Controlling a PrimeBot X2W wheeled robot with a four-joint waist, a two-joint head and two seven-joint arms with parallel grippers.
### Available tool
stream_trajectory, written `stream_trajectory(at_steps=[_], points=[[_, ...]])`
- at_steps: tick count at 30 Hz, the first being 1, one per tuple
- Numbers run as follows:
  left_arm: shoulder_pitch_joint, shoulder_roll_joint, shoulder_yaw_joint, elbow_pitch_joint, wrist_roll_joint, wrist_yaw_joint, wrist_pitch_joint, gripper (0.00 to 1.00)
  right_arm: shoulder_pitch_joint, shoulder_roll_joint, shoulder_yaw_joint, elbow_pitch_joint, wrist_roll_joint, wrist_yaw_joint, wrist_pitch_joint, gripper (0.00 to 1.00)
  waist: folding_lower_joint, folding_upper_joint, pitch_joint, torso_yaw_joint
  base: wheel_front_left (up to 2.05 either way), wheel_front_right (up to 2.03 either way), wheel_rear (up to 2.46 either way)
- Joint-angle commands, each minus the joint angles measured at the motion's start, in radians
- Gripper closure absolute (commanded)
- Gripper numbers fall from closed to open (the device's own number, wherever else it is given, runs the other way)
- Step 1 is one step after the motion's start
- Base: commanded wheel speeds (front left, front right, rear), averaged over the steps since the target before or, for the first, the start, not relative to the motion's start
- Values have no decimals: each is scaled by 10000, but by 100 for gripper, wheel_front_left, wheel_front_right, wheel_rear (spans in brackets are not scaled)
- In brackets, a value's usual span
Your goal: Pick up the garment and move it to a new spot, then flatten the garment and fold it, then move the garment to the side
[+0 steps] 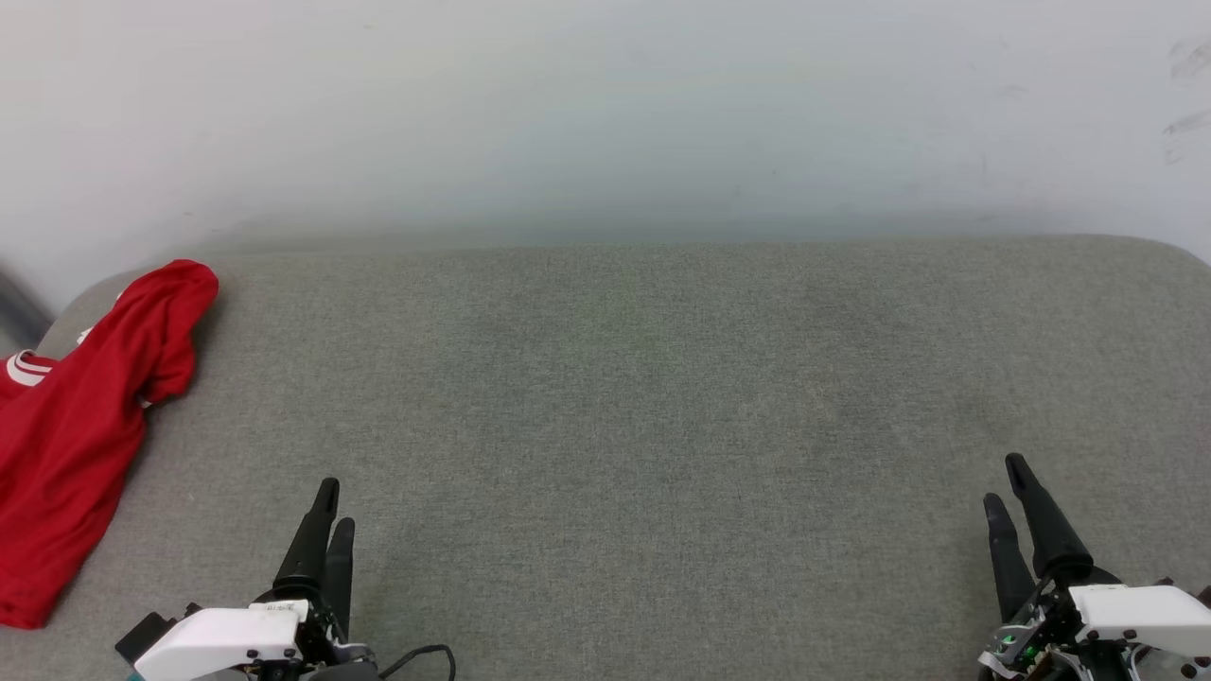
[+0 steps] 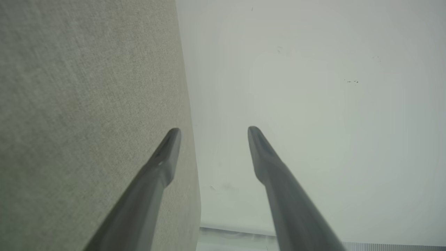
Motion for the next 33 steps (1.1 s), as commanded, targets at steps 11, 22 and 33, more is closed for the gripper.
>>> stream_trajectory(at_steps=[11, 22, 33], points=[[68, 18, 151, -605, 912, -8, -589, 0, 53, -1, 20, -579, -636, 0, -605, 0, 0, 0, 13, -13, 0, 0, 0], [182, 23, 770, -1087, 2164, -12, -1055, 0, 26, -1, -458, -961, -2857, 0, -1075, 0, 0, 0, 22, -50, 0, 0, 0], [92, 27, 1223, -1849, 4147, -17, -1465, 0, 22, 0, -215, -2106, -6412, 0, -1489, 0, 0, 0, 78, -63, 0, 0, 0]])
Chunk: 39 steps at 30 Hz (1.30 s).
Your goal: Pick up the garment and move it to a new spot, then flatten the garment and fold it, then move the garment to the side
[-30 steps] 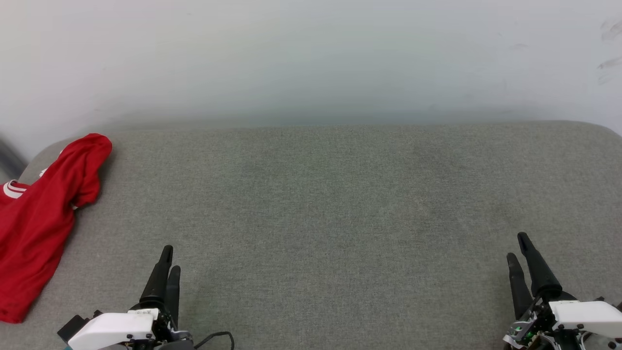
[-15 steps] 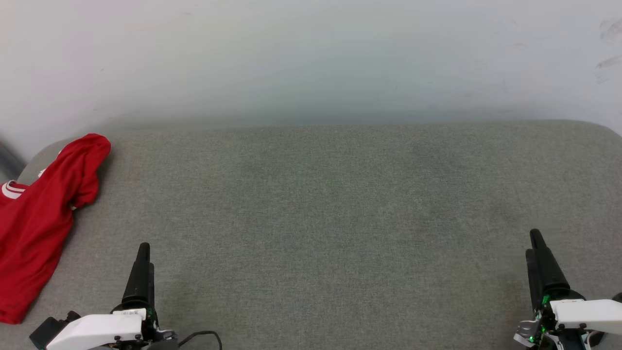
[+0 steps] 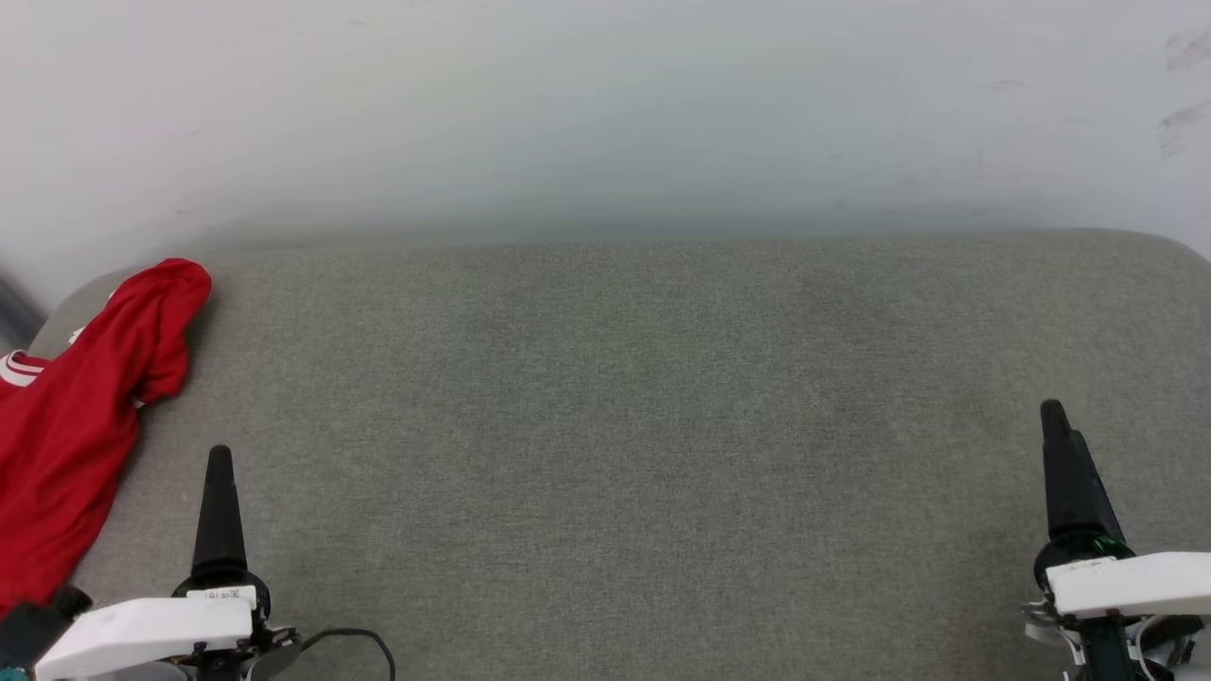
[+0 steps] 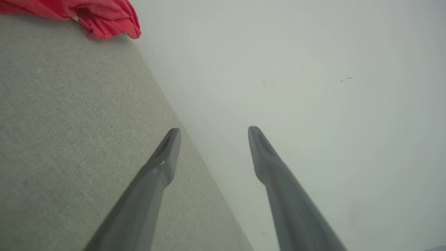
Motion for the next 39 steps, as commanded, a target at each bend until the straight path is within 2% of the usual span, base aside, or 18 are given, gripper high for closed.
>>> stream_trajectory(at_steps=[1, 4, 12, 18, 21, 30, 39], points=[[-134, 25, 34, -419, 606, -15, -110, 0, -106, -16, 136, -411, -693, 0, -113, 0, 0, -1, 15, -1, 0, 0, 0], [-92, 26, -95, -916, 1645, -3, -212, 0, -87, -17, 258, -720, -1568, 0, -218, 0, 0, -1, 43, -8, 0, 0, 0], [119, 28, -966, -1759, 3996, 555, -477, 0, 10, -16, 480, -1256, -3587, 0, -482, 0, -1, -1, 103, -24, 0, 0, 0], [162, 30, -1784, -2283, 5808, 1244, -660, 0, 77, -15, 689, -1513, -4764, 0, -662, 0, -1, -1, 133, -41, 0, 0, 0], [194, 33, -2105, -2444, 6222, 1397, -748, 0, 94, -15, 795, -1610, -5361, 0, -750, 0, -1, -1, 142, -52, 0, 0, 0], [408, 243, -2611, -2650, 7187, 1244, -1000, 0, 243, -14, 996, -1701, -6815, 0, -1005, 0, -1, -1, 128, -94, 0, 0, 0], [545, 595, -3247, -2700, 8406, 1567, -1226, 0, 346, -13, 950, -1743, -7962, 0, -1247, 0, -1, -1, 151, -133, 0, 0, 0]])
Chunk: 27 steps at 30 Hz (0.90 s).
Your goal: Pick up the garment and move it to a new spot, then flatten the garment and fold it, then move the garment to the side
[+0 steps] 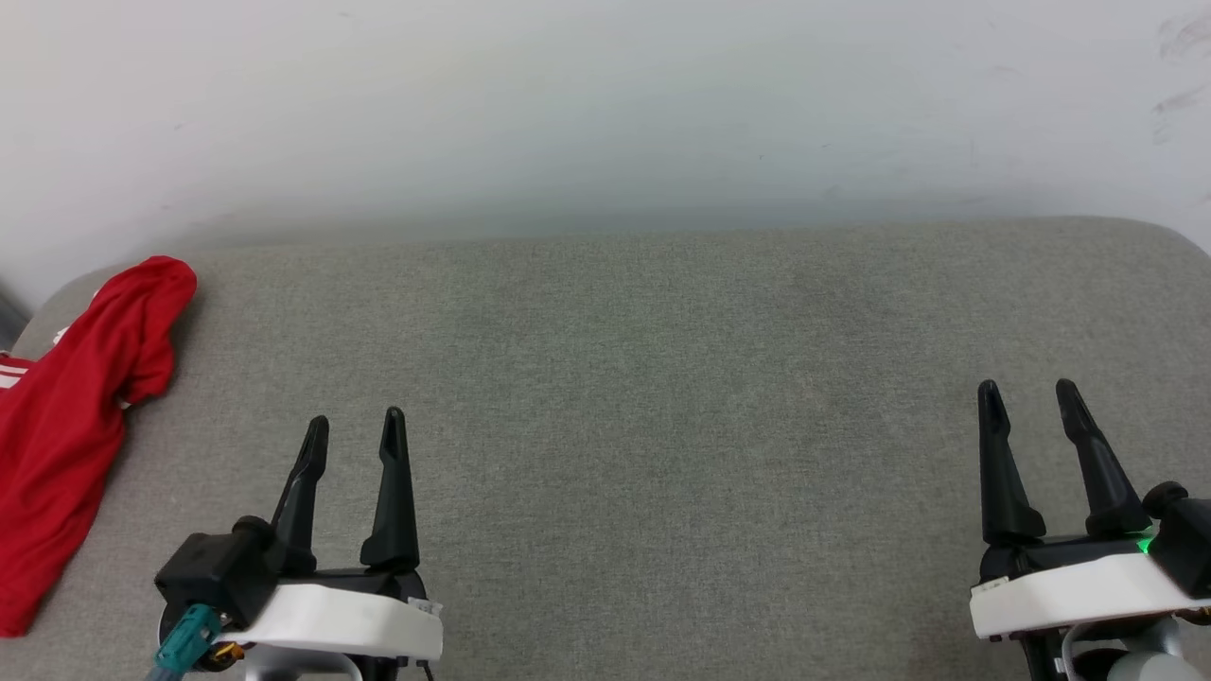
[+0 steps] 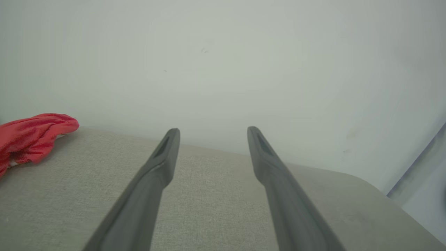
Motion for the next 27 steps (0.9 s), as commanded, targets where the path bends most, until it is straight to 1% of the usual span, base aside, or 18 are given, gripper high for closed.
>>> stream_trajectory(at_steps=[1, 10, 17, 20, 22, 25, 27], points=[[10, 184, -189, -94, 424, 165, -105, 0, 89, -15, -9, -138, -428, 0, -122, 0, 0, -1, 9, -3, 0, 0, 0], [1, 680, -1137, 142, 1384, 884, -314, 0, 165, -13, 29, -185, -1429, 0, -334, 0, 0, -1, 40, -19, 0, 0, 0], [3, 816, -1498, 200, 1719, 1097, -467, 0, 218, -13, 54, -246, -2106, 0, -482, 0, -1, -1, 50, -16, 0, 0, 0], [32, 803, -1524, 193, 1782, 1082, -508, 0, 232, -13, 52, -274, -2275, 0, -531, 0, -1, -1, 47, -14, 0, 0, 0], [101, 681, -1420, 156, 1693, 977, -556, 0, 248, -13, 48, -303, -2411, -1, -565, 0, -1, -1, 42, -8, 0, 0, 0], [216, 463, -1092, 92, 1578, 587, -614, 0, 269, -12, 41, -345, -2541, -1, -633, 0, -1, -1, 34, 0, 0, 0, 0], [283, 287, -852, 90, 1599, 288, -649, 0, 308, -12, 106, -310, -2335, -1, -672, 0, -1, -1, 26, 2, 0, 0, 0]])
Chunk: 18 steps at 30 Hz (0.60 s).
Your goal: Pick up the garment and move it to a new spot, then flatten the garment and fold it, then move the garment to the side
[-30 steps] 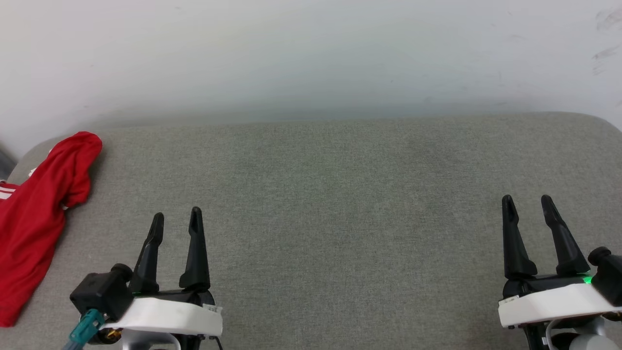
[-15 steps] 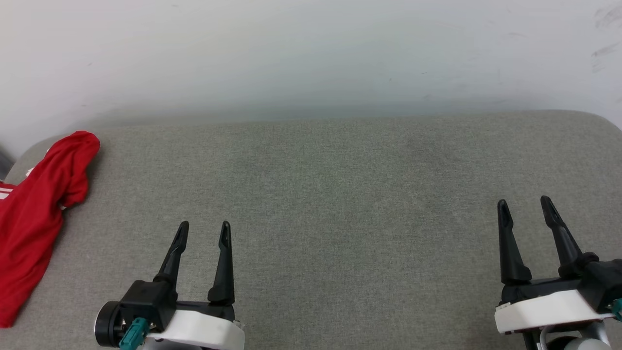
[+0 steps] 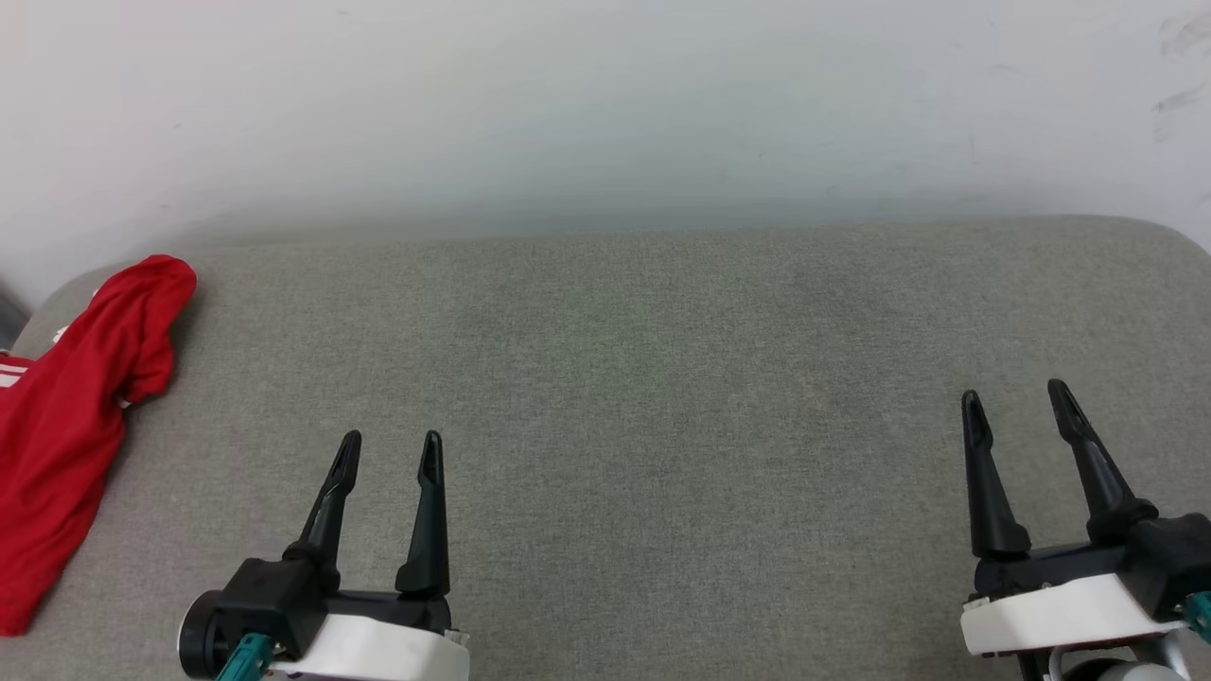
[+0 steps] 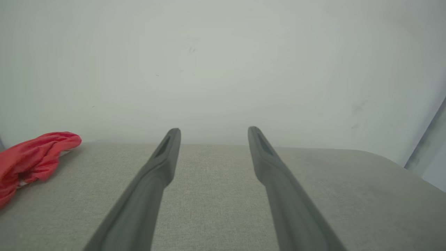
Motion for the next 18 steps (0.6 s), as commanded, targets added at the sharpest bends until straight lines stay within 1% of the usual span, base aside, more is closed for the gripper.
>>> stream_trajectory(at_steps=[1, 4, 6, 8, 13, 18], points=[[98, -124, 193, -75, 105, -228, -74, 0, 133, -11, -44, -4, 132, -3, -93, 0, 0, -1, -4, 0, 0, 0, 0], [228, -339, 549, -54, 254, -757, -142, 0, 135, -8, -126, 129, 646, -3, -142, 0, 0, -1, -17, 4, 0, 0, 0], [314, -498, 780, 13, 165, -1146, -176, 0, 167, -8, -199, 245, 1011, -3, -197, 0, 0, -1, -26, -1, 0, 0, 0], [354, -587, 971, 52, 244, -1433, -229, 0, 241, -5, -163, 442, 1183, -3, -209, 0, 0, -1, -36, -10, 0, 0, 0], [491, -697, 1070, 306, 658, -1740, -302, 0, 292, -6, 48, 837, 1504, -3, -305, 0, 0, -1, -54, -45, 0, 0, 0], [532, -728, 1004, 416, 1136, -1812, -410, 0, 313, -6, 55, 1052, 1558, -3, -399, 0, -1, -1, -52, -65, 0, 0, 0]])
